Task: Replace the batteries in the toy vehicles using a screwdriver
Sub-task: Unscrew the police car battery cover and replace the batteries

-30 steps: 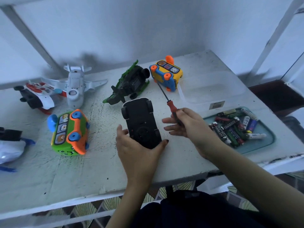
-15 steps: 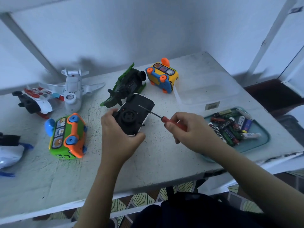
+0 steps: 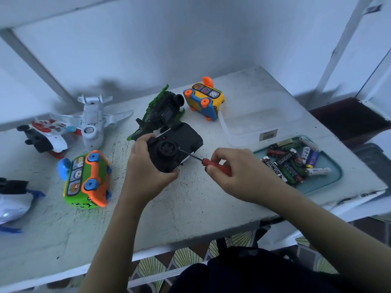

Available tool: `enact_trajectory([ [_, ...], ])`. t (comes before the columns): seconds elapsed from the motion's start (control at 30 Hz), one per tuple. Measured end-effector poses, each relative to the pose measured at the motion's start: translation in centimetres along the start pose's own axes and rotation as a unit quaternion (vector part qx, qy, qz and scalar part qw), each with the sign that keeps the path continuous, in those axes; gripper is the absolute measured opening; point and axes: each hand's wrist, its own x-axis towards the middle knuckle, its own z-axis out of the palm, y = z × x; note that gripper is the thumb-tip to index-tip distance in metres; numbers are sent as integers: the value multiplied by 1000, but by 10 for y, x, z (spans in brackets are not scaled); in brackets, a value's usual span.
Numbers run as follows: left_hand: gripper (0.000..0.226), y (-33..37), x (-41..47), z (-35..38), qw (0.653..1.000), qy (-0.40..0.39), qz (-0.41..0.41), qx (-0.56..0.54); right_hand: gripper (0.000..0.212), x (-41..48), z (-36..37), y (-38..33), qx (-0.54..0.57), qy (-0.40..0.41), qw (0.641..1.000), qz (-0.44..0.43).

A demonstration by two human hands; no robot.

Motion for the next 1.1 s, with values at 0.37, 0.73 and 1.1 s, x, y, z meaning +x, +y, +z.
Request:
enact_trajectory([
  [0.37,81,13,2,5,999,-15,28,16,25,1,5,-12,24,-52,998,29],
  [0.73,83,22,7,-1,998,-22,0,64,27,0,18,-12,49,-32,997,50],
  [1.1,83,25,18,-24,989,-70,17,128,29,3,13,-11,90,-13,993,68],
])
